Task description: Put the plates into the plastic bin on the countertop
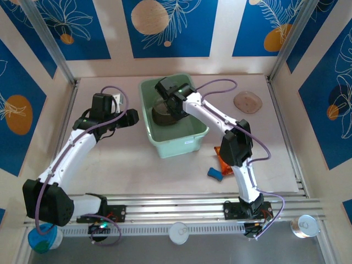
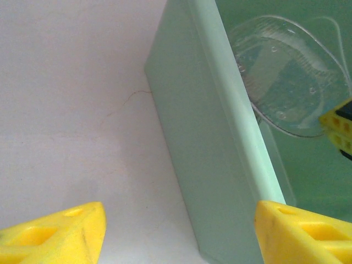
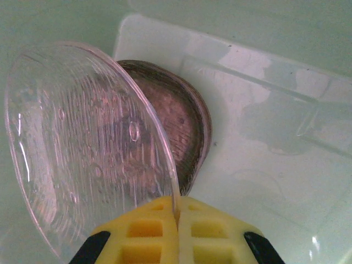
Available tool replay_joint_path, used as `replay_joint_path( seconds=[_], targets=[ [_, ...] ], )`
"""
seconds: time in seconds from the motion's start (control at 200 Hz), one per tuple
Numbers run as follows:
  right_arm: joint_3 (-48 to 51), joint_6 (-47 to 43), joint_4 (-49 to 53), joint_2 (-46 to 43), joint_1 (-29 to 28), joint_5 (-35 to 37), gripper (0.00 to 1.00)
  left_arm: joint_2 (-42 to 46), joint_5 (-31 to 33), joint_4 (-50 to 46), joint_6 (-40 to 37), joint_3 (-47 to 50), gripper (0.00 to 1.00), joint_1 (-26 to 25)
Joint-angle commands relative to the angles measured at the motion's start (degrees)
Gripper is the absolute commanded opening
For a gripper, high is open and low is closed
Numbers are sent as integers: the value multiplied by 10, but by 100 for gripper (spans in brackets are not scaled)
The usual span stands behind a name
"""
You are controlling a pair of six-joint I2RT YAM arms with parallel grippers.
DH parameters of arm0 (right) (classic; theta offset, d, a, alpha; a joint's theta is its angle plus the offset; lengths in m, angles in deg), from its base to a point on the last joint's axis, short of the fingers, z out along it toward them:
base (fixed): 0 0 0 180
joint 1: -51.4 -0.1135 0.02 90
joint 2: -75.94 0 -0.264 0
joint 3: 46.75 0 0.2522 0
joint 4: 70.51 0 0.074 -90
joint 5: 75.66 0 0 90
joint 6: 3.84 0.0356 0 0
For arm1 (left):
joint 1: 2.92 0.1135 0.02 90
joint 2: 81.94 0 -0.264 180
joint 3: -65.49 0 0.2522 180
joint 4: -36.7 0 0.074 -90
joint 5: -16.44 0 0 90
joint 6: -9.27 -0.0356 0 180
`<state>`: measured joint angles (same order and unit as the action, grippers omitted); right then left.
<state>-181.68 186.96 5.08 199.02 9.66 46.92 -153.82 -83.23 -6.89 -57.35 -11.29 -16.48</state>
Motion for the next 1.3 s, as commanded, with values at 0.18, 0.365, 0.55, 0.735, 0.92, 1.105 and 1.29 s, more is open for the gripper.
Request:
replay_joint_path(
  seconds=[0.18,0.365,0.55,0.735,0.92,1.105,1.29],
  targets=[
    [-112,66,82,92,-14,20,0,-17,-13,-58,-37,-75,73,28],
    [-136,82,84,131,-11,14,0,-11,-14,-65,-42,-65,73,35],
    [-151,90,74,160,-9,23,0,-3,-12,-68,-45,-58,73,39],
    [-164,101,66,185,-7,29,3,-6,-11,-73,-49,-59,73,41],
    [-166,93,65,186,-5,40,19,-7,-10,-73,-51,-55,73,41],
    [-174,36,35,168,-6,32,49,-8,-14,-72,-47,-54,73,41],
    [-165,7,43,125,-13,47,75,-6,-12,-74,-49,-59,73,41]
  ],
)
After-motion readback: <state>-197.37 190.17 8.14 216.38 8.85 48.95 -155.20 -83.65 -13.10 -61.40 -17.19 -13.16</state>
